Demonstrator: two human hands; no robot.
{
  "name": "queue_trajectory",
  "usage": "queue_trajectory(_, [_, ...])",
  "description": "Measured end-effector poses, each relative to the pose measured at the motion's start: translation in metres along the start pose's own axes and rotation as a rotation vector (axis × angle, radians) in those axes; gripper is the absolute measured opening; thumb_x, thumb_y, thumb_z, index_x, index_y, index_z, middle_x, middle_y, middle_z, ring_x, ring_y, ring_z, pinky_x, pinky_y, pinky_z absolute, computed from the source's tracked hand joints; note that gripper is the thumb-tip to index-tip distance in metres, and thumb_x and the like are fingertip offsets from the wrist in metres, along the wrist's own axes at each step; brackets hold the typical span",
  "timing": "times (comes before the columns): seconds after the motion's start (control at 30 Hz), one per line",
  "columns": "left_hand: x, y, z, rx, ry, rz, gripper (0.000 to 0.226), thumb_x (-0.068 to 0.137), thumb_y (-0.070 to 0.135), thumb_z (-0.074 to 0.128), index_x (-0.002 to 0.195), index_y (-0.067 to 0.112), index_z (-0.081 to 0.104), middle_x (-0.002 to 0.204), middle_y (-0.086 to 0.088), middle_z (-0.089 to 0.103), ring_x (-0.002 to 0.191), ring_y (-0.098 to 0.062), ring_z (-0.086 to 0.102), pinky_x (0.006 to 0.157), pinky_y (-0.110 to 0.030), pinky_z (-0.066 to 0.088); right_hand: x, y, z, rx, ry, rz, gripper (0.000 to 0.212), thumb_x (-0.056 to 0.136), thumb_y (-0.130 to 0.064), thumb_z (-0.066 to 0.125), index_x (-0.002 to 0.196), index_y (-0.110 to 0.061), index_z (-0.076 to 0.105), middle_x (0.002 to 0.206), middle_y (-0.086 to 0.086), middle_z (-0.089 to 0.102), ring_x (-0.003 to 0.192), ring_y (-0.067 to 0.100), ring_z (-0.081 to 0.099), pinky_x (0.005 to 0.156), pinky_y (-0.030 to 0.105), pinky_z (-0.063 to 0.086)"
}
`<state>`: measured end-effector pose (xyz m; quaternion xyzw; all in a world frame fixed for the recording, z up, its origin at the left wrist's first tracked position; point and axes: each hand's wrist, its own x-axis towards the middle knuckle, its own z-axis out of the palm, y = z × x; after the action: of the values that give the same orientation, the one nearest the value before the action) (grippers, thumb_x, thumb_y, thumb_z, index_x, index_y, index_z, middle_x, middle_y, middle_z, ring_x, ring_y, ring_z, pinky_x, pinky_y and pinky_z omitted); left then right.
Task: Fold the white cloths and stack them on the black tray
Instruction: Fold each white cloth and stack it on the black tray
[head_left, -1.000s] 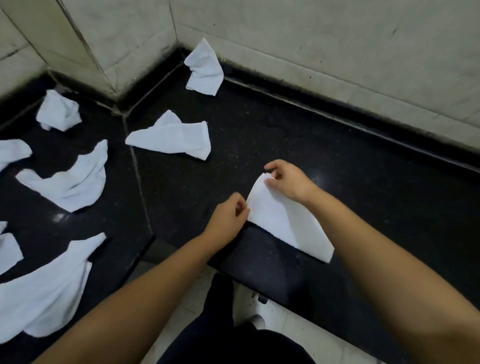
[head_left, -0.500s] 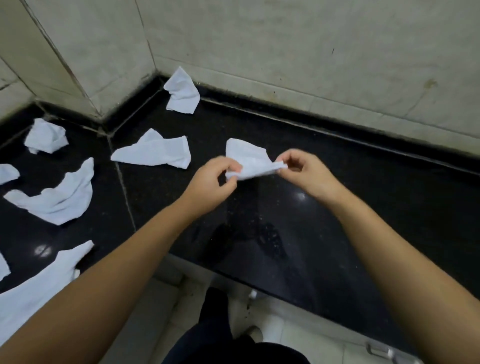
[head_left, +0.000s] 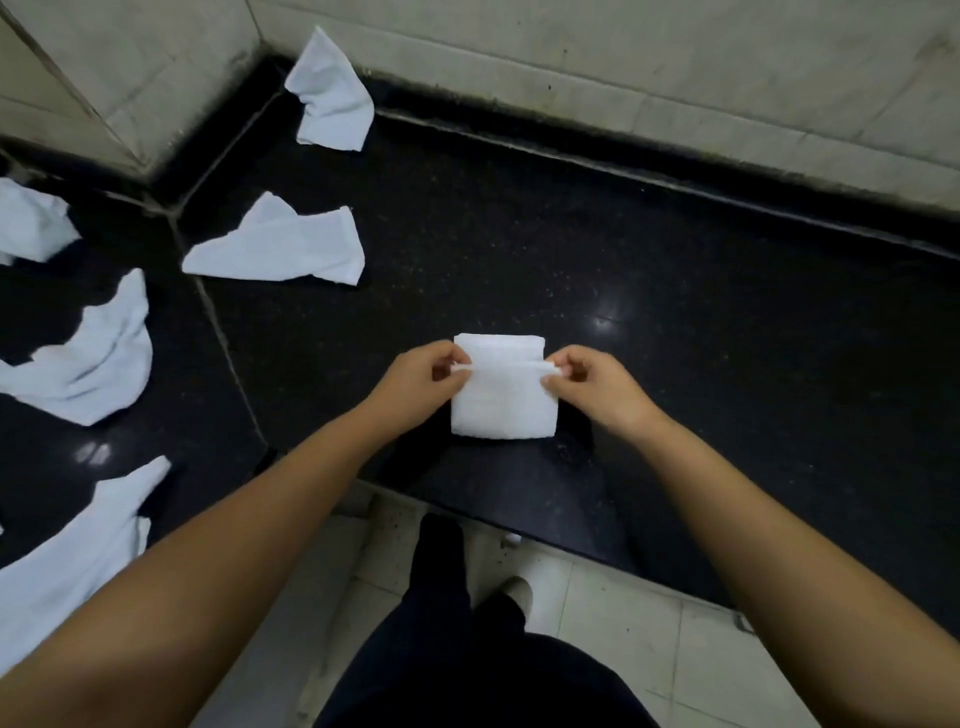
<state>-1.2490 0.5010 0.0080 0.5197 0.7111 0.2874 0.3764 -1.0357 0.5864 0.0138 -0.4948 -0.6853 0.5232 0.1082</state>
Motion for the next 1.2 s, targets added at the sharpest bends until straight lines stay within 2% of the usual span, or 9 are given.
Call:
queue_trajectory(0.17, [0.054,0.005,-0.005,0.166,0.029,-0.051,0.006,0.091,0.022,0.055,0.094,0.020,0.059,0.093,0.001,0.059,0.083,-0.011,0.054,0.070,-0.022,0.043,0.047,-0.014,0.007,-0.067,0.168,0.137,0.005,0.090,-0.015,0.057,0.094,-0.016,0.059,0.081,-0.004,0.056,0.074,0.010,0.052,0.062,0.018,0.042])
queue_trajectory(0.27, [0.070,-0.005,0.003,0.371,0.025,-0.019,0.011,0.092,0.024,0.054,0.099,0.017,0.060,0.099,0.000,0.053,0.099,-0.017,0.050,0.088,-0.033,0.044,0.058,-0.010,0.015,-0.237,0.169,0.196,0.012,0.090,-0.016,0.054,0.102,-0.018,0.056,0.089,-0.002,0.058,0.086,0.018,0.058,0.075,0.031,0.049])
queue_trajectory(0.37, [0.070,-0.014,0.009,0.441,0.083,0.001,0.017,0.091,0.028,0.054,0.104,0.018,0.058,0.106,-0.002,0.054,0.104,-0.019,0.049,0.090,-0.034,0.038,0.058,-0.010,0.020,-0.403,0.200,0.174,0.026,0.091,-0.017,0.052,0.117,-0.015,0.054,0.109,0.005,0.059,0.099,0.025,0.058,0.090,0.042,0.048])
queue_trajectory(0.63, [0.037,-0.014,0.023,0.447,0.202,-0.259,0.038,0.091,0.047,0.049,0.111,0.014,0.052,0.114,-0.004,0.052,0.111,-0.022,0.047,0.093,-0.038,0.035,0.044,-0.011,0.029,-0.690,0.156,0.271,0.046,0.093,-0.044,0.049,0.120,-0.007,0.052,0.122,0.012,0.054,0.111,0.029,0.055,0.091,0.040,0.044])
queue_trajectory(0.83, [0.034,0.002,0.040,0.517,0.175,-0.328,0.027,0.092,0.032,0.051,0.111,0.012,0.054,0.120,-0.007,0.047,0.114,-0.024,0.043,0.096,-0.040,0.036,0.043,-0.023,0.046,-0.734,0.147,0.302,0.031,0.093,-0.020,0.047,0.120,-0.007,0.053,0.123,0.011,0.054,0.115,0.029,0.050,0.095,0.038,0.037])
queue_trajectory(0.93, [0.026,0.011,0.039,0.326,0.237,-0.284,0.014,0.091,0.023,0.051,0.096,0.011,0.054,0.103,-0.005,0.052,0.101,-0.023,0.049,0.088,-0.038,0.041,0.038,-0.025,0.040,-0.483,0.136,0.325,0.024,0.088,-0.018,0.050,0.109,-0.007,0.056,0.106,0.009,0.058,0.098,0.026,0.057,0.081,0.034,0.045])
queue_trajectory(1.03, [0.013,0.025,0.029,-0.119,0.245,-0.255,0.009,0.090,0.018,0.053,0.095,0.010,0.052,0.085,0.001,0.055,0.083,-0.018,0.055,0.068,-0.028,0.045,0.027,-0.027,0.023,0.027,0.139,0.334,0.006,0.085,-0.011,0.056,0.088,-0.006,0.057,0.091,0.009,0.059,0.080,0.021,0.056,0.060,0.027,0.044])
queue_trajectory(1.1, [0.006,0.036,0.022,-0.293,0.247,-0.258,0.012,0.089,0.015,0.054,0.101,0.014,0.051,0.094,-0.001,0.061,0.089,-0.019,0.059,0.071,-0.029,0.048,0.016,-0.031,0.010,0.360,0.098,0.368,0.009,0.085,-0.003,0.059,0.078,-0.008,0.057,0.090,0.011,0.063,0.076,0.020,0.059,0.063,0.027,0.047])
queue_trajectory(1.2, [-0.001,0.053,0.016,-0.529,0.234,-0.317,0.044,0.088,0.012,0.057,0.129,0.018,0.044,0.117,-0.006,0.061,0.103,-0.021,0.060,0.083,-0.034,0.051,-0.005,-0.037,-0.007,0.660,0.018,0.395,0.008,0.086,0.000,0.060,0.087,-0.008,0.063,0.089,0.006,0.066,0.077,0.017,0.063,0.067,0.029,0.052])
